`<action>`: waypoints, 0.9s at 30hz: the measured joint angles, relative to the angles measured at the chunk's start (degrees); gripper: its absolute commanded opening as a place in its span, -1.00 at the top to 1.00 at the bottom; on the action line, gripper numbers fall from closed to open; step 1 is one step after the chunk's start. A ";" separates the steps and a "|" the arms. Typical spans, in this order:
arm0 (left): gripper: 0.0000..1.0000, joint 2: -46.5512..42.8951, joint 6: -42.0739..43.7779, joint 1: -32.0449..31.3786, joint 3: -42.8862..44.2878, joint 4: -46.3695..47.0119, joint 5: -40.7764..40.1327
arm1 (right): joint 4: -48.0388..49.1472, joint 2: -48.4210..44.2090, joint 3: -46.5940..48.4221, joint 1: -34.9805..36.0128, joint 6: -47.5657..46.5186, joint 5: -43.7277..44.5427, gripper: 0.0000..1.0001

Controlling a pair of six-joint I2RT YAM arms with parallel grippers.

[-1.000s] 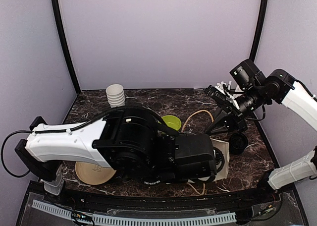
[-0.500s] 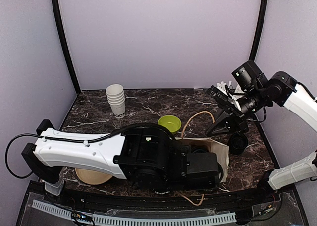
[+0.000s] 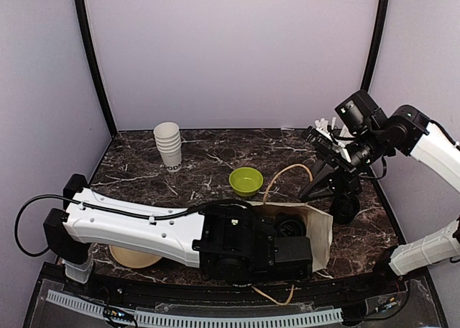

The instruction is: Pack the takeout coffee

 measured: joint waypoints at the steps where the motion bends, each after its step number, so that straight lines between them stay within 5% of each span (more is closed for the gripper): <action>1: -0.10 0.00 0.50 0.13 -0.90 1.11 -0.09 | -0.09 0.02 -0.07 0.00 -0.13 -0.17 1.00; 13: -0.10 -4.33 7.80 3.04 -14.51 15.80 -0.81 | -1.14 2.25 -0.13 0.37 -1.55 -3.04 1.00; 27: -0.10 -7.26 13.84 7.48 -19.28 24.72 0.79 | -2.71 4.81 1.05 0.39 -2.54 -3.41 1.00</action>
